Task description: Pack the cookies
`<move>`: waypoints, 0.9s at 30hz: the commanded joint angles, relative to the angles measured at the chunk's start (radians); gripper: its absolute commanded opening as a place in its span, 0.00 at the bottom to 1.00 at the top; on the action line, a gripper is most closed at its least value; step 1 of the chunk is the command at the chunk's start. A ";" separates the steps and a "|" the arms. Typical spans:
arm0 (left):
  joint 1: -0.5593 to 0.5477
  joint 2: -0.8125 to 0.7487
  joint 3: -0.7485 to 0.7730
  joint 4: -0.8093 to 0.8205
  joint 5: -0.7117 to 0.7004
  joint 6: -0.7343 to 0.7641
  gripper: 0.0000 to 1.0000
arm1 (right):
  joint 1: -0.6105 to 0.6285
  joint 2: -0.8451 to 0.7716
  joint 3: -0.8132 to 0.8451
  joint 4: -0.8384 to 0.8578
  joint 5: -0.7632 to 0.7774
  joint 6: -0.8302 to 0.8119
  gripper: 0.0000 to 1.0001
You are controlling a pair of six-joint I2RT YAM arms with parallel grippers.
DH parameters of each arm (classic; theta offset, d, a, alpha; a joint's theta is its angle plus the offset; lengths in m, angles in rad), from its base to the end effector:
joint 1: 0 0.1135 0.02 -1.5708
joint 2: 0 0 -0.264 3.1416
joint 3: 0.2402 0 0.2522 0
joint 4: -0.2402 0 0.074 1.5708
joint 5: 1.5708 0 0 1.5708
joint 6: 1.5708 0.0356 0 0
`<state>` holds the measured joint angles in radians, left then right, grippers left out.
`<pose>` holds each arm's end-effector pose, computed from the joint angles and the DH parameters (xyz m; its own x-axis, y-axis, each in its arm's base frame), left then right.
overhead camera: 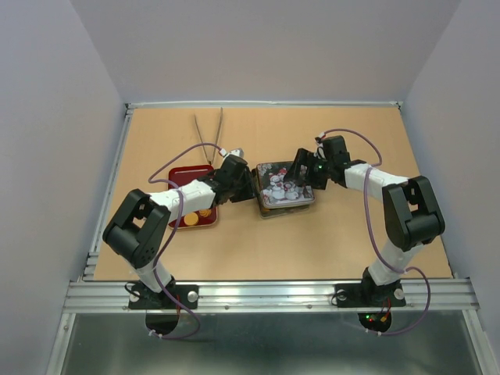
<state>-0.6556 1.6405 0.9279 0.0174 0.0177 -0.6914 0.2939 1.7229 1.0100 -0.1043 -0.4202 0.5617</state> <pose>0.2748 -0.2121 0.1919 -0.7867 -0.1992 -0.5843 0.1541 0.8531 -0.4984 0.3379 0.1174 0.1820 -0.8739 0.2436 -0.4207 -0.0782 0.7837 0.6162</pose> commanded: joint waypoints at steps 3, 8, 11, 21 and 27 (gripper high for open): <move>-0.055 0.039 0.022 0.012 0.073 -0.013 0.46 | 0.039 -0.034 0.056 0.010 -0.093 0.012 1.00; -0.058 0.038 0.023 0.006 0.068 -0.011 0.46 | 0.039 -0.019 0.090 -0.074 0.015 -0.022 1.00; -0.058 0.038 0.023 0.006 0.067 -0.011 0.46 | 0.039 -0.025 0.094 -0.104 0.063 -0.046 1.00; -0.061 0.042 0.028 0.004 0.068 -0.010 0.46 | 0.039 -0.069 0.133 -0.129 0.113 -0.071 1.00; -0.062 0.039 0.026 0.001 0.065 -0.010 0.46 | 0.028 -0.071 0.174 -0.158 0.136 -0.086 1.00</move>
<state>-0.7109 1.6936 0.9321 0.0036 0.0677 -0.6975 0.3157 1.7073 1.1027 -0.2626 -0.2836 0.4896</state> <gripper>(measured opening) 0.458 1.001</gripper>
